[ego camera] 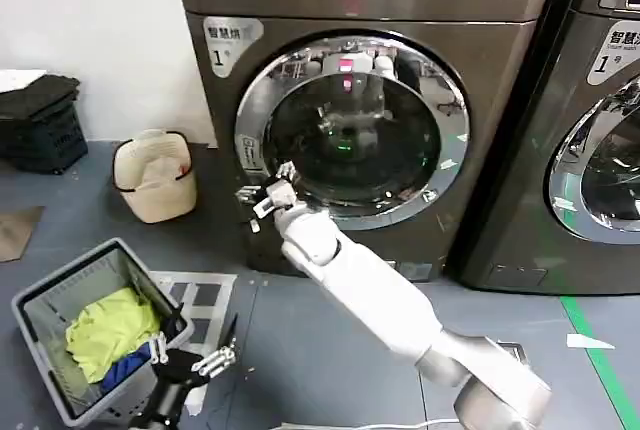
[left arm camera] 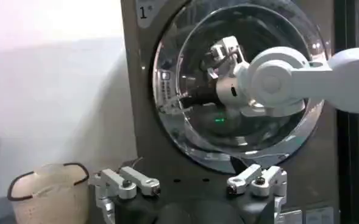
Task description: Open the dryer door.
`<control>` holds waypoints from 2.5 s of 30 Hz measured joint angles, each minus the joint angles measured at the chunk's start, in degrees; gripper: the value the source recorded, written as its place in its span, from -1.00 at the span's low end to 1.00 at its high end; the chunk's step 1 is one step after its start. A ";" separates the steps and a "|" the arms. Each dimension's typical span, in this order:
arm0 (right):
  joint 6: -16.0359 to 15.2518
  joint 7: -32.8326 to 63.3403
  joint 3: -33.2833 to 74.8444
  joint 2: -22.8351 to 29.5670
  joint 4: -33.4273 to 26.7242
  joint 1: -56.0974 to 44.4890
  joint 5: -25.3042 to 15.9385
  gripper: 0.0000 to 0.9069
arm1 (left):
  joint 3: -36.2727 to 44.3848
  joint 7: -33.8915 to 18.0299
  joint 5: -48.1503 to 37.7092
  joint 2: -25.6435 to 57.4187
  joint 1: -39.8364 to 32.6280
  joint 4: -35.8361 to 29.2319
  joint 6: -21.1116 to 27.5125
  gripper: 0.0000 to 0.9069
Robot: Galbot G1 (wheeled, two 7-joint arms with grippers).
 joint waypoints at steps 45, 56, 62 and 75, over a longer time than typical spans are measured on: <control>11.84 -20.23 -4.60 -6.76 7.98 -1.21 11.09 1.00 | -0.09 0.01 -0.34 0.49 -0.72 0.27 0.04 1.00; 13.03 -24.48 -6.67 -13.75 17.27 -3.67 14.57 1.00 | -0.49 0.06 -1.20 1.61 -1.30 0.33 0.42 1.00; 13.74 -25.98 -7.01 -17.72 21.82 -5.28 15.79 1.00 | -1.55 0.30 -2.85 2.90 -2.23 0.42 0.96 1.00; 15.68 -29.17 -7.18 -23.95 29.41 -8.10 16.45 1.00 | -8.91 1.29 -12.92 6.63 -5.74 0.87 3.33 1.00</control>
